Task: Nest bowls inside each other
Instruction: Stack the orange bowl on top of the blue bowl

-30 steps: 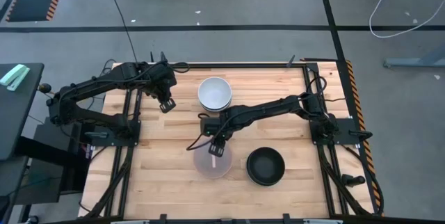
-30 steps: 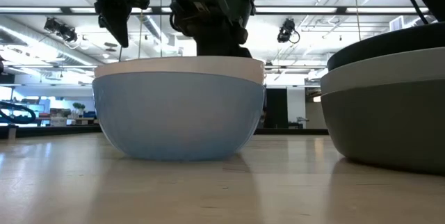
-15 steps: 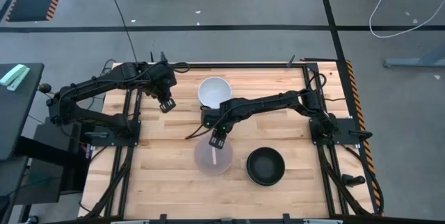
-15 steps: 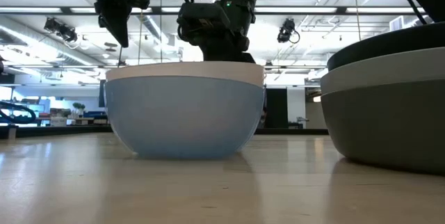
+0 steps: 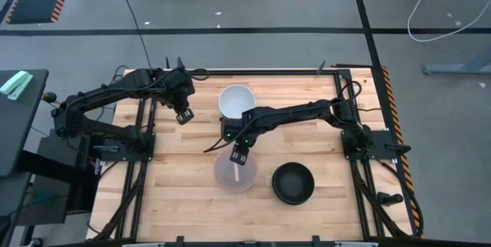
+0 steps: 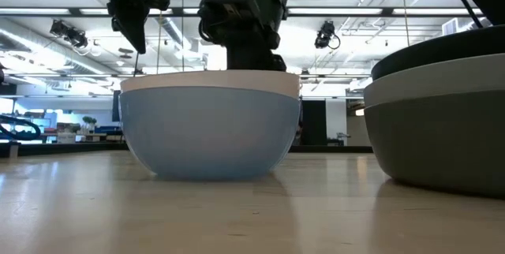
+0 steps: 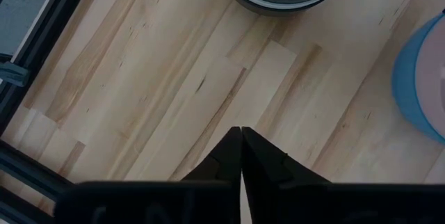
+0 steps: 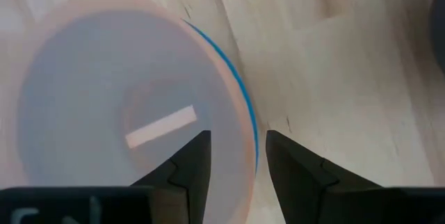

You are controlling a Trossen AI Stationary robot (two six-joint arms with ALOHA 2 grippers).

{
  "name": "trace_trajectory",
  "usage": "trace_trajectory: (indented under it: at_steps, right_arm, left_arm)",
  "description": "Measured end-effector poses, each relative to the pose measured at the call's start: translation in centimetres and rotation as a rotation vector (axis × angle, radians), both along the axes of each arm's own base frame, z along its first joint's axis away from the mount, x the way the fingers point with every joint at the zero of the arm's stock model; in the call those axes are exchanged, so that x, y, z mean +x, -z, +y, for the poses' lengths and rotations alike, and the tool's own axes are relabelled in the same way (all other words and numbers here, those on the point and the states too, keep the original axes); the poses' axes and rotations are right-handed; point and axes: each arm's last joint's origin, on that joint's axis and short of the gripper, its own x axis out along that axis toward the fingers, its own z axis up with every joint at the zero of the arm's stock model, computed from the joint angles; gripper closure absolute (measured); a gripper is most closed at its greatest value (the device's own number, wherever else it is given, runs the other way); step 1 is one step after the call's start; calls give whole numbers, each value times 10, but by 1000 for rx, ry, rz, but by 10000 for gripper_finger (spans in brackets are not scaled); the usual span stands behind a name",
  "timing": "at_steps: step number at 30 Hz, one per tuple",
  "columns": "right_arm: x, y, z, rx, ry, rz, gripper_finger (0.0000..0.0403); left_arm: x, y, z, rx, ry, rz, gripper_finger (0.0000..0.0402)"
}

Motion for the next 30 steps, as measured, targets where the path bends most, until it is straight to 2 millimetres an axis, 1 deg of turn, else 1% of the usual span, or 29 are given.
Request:
trace_trajectory:
  at_steps: [4,8,14,18,21,23,25,26,30]
  right_arm:
    - [1,-7,-5,-6,1,-7,257]
    - [-1,-10,-8,-16,-5,18,257]
    - [-1,-29,-11,-38,-26,1,257]
    - [2,-43,-10,-41,-29,-52,262]
    - [1,-42,-10,-70,-46,-48,288]
    - [1,-41,-10,-73,-46,-43,323]
    - [1,-41,-11,-80,-54,-44,373]
    - [1,-41,-11,-88,-68,-48,387]
    - [1,-41,-11,-97,-63,-48,391]
  left_arm:
    - [0,0,0,0,-1,0,371]
    - [0,0,0,-2,-1,5,373]
    - [-1,0,0,-3,-1,6,395]
    - [-1,0,0,-3,-1,6,388]
    - [-1,0,0,-3,-1,6,374]
    - [-1,0,0,-3,-1,6,371]
    - [-1,0,0,-3,0,7,372]
    - [-1,0,0,-3,0,7,375]
    - [-1,0,0,0,7,8,392]
